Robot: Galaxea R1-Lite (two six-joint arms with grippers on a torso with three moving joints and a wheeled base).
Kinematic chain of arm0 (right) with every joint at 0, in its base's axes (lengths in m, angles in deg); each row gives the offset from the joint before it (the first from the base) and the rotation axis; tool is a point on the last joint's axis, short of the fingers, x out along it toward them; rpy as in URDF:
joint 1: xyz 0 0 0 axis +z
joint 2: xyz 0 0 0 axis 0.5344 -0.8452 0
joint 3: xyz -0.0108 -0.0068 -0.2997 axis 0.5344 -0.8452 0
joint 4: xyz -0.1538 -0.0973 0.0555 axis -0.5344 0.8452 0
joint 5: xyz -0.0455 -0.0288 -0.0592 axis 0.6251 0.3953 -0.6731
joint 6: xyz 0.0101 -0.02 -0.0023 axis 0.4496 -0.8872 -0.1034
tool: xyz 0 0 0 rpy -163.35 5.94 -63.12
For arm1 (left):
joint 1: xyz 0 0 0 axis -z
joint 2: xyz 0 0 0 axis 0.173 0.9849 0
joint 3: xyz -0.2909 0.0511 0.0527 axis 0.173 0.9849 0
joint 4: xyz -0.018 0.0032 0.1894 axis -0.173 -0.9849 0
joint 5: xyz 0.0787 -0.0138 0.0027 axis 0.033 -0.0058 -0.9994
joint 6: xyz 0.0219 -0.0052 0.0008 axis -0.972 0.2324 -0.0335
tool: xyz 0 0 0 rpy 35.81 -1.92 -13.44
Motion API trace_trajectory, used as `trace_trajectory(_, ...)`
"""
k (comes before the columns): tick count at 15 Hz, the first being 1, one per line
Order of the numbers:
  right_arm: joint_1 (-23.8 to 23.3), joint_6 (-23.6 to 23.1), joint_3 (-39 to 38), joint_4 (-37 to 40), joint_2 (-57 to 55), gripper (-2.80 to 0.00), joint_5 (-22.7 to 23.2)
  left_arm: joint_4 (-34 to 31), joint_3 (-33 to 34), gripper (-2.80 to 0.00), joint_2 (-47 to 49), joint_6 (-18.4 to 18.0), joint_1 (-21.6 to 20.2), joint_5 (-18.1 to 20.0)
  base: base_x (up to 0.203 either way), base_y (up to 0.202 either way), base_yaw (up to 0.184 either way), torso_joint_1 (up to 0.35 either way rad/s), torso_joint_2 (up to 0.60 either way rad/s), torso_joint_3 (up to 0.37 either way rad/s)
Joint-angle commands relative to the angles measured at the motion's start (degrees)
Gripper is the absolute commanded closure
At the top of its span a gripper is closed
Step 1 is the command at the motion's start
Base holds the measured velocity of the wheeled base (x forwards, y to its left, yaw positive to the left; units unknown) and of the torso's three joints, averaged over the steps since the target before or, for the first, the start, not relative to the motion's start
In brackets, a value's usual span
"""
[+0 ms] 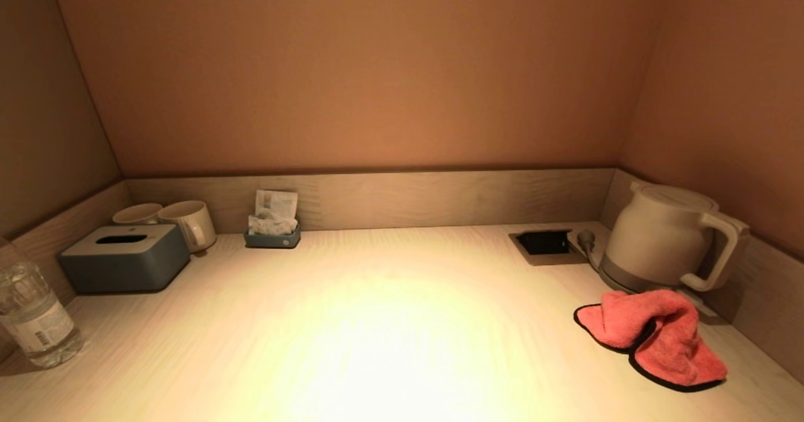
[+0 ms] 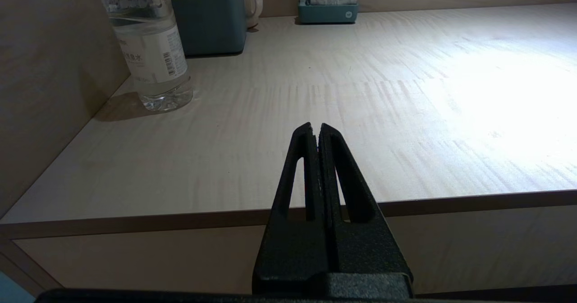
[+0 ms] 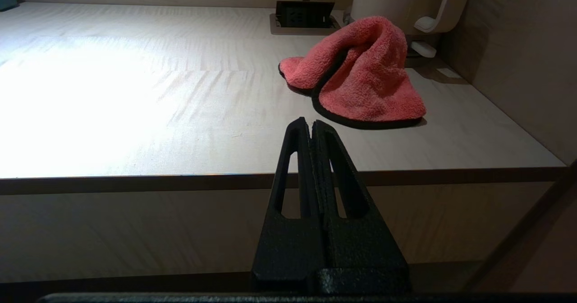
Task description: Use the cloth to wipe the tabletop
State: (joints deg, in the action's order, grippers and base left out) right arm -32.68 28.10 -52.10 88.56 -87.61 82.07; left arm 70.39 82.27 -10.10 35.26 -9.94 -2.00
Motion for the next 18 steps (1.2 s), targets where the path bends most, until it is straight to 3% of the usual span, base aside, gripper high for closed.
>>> trace_trajectory(1,-0.1,-0.1,0.0,0.0,0.0,0.0,0.0,0.0,0.0,0.0,0.1,0.0,0.0,0.0,0.0,0.0,0.0,0.0,0.0,0.0)
trace_trajectory(18,0.0,-0.1,0.0,0.0,0.0,0.0,0.0,0.0,0.0,0.0,0.1,0.0,0.1,0.0,0.0,0.0,0.0,0.0,0.0,0.0)
